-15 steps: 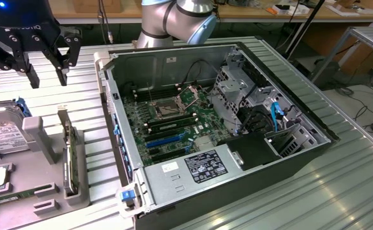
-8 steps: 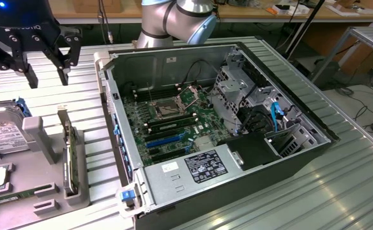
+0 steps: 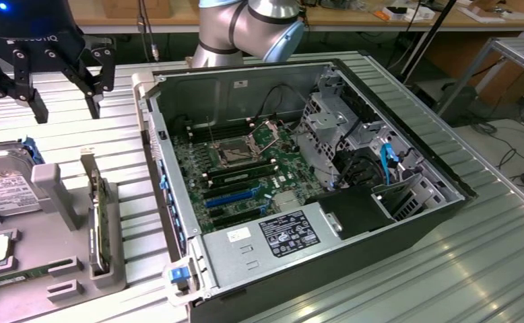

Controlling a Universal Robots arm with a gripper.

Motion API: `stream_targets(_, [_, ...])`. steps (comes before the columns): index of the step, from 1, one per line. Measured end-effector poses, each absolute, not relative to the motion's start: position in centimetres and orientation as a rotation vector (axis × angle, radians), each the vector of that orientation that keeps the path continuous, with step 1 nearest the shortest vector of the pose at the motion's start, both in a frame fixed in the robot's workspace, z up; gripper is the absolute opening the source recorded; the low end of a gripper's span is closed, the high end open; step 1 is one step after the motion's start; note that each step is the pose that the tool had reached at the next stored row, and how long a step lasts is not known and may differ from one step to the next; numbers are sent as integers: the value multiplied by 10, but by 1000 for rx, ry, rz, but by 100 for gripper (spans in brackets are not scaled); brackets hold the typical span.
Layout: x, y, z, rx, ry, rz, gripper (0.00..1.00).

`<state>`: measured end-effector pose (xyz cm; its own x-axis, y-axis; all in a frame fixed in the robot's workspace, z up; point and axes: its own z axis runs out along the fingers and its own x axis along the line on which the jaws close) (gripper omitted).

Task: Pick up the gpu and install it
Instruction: 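Pick up the gpu and move the gpu toward the slot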

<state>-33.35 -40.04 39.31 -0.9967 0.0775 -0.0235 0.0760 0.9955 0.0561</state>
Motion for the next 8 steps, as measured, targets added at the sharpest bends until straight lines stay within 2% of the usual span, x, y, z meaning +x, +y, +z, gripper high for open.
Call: stream_targets(8, [-334, -402, 393, 120, 3112, 86, 62])
